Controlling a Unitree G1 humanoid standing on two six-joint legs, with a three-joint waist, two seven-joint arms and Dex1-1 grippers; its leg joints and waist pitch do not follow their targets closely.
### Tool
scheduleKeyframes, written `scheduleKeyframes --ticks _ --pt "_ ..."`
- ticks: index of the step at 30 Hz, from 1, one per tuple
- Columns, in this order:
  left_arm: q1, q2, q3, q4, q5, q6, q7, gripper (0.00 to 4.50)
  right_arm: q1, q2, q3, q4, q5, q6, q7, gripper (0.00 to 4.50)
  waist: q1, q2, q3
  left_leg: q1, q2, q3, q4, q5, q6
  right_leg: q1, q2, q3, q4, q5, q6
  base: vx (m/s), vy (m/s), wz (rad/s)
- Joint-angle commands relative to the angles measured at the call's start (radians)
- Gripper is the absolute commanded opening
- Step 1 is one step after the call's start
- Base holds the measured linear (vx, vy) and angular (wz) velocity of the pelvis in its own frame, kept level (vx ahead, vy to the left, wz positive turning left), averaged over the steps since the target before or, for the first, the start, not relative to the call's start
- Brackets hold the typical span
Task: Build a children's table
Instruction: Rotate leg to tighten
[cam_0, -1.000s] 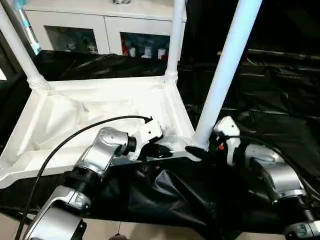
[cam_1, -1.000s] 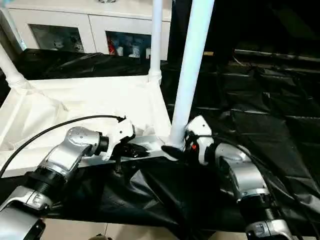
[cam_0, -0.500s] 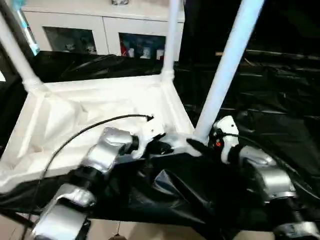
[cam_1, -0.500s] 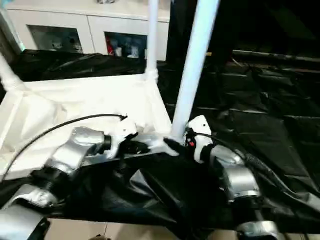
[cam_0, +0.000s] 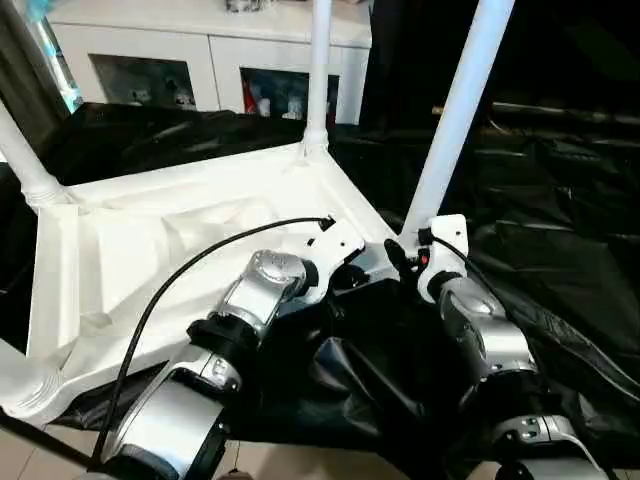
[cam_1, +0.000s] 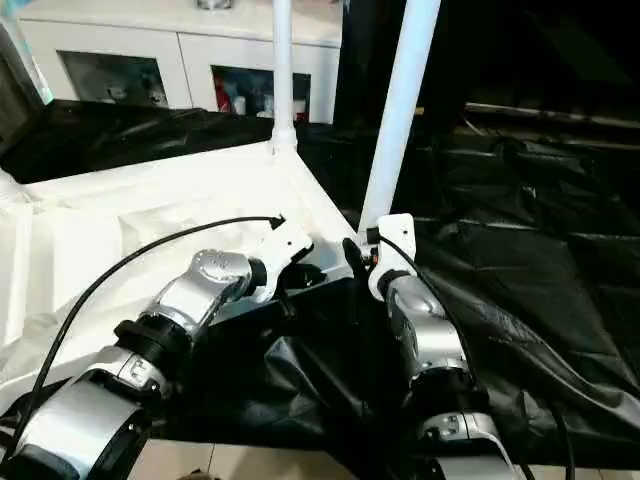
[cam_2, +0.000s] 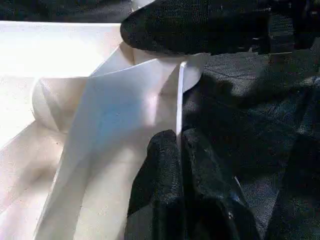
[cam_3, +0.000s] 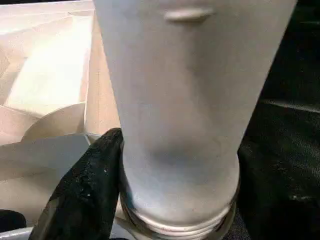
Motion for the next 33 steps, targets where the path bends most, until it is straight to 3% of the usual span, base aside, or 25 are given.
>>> scheduleKeyframes --ticks 1,5,15,20,25,27,30,33 --pt "-0.02 -0.055 -0.019 0.02 -0.007 -0.019 0.032 0.0 -0.001 0.067 0.067 0.031 0.024 0.031 0.057 3.47 -0.002 -0.005 -0.052 0.009 0.008 0.005 -0.069 -0.269 0.005 0.033 -0.033 0.024 -0.083 -0.185 -0.169 0.0 0.0 0.0" --pt "-0.005 -0.022 -0.014 0.009 -0.012 -0.051 -0.022 0.0 -0.001 0.012 0.072 0.013 0.014 0.023 0.124 3.83 -0.003 -0.007 -0.051 0.007 0.008 0.006 -0.069 -0.268 0.012 0.035 -0.033 0.024 -0.083 -0.172 -0.171 0.0 0.0 0.0" --pt "0.065 0.083 -0.013 -0.092 -0.054 -0.096 -0.202 0.0 0.057 -0.181 0.115 -0.144 0.038 0.066 0.405 3.83 0.002 -0.009 -0.055 0.002 0.008 0.009 -0.058 -0.177 0.059 0.045 -0.032 0.023 -0.07 -0.041 -0.207 0.0 0.0 0.0" --pt "0.128 0.153 -0.032 -0.201 -0.095 -0.094 -0.36 0.0 0.089 -0.281 0.121 -0.21 0.073 0.084 0.567 3.83 0.002 -0.005 -0.054 0.006 0.012 0.011 -0.059 -0.198 0.064 0.04 -0.032 0.023 -0.069 -0.055 -0.232 0.0 0.0 0.0" --pt "0.146 0.171 -0.029 -0.231 -0.103 -0.086 -0.385 0.0 0.097 -0.306 0.132 -0.226 0.083 0.092 0.62 3.83 0.003 -0.007 -0.052 0.008 0.014 0.011 -0.062 -0.218 0.049 0.037 -0.033 0.024 -0.073 -0.108 -0.223 0.0 0.0 0.0" --pt "0.152 0.177 -0.027 -0.241 -0.104 -0.082 -0.391 0.0 0.099 -0.311 0.139 -0.228 0.083 0.093 0.63 3.83 0.003 -0.013 -0.053 0.006 0.013 0.012 -0.061 -0.209 0.05 0.038 -0.032 0.024 -0.071 -0.097 -0.221 0.0 0.0 0.0" --pt "0.162 0.187 -0.027 -0.262 -0.106 -0.07 -0.395 0.0 0.1 -0.315 0.149 -0.228 0.08 0.096 0.643 3.83 0.004 -0.012 -0.055 0.004 0.012 0.011 -0.059 -0.183 0.056 0.04 -0.033 0.023 -0.067 -0.07 -0.224 0.0 0.0 0.0" --pt "0.166 0.189 -0.022 -0.268 -0.102 -0.066 -0.395 0.0 0.102 -0.313 0.158 -0.227 0.078 0.098 0.651 3.55 0.003 -0.011 -0.055 0.005 0.012 0.013 -0.056 -0.169 0.062 0.039 -0.031 0.023 -0.065 -0.05 -0.23 0.0 0.0 0.0"
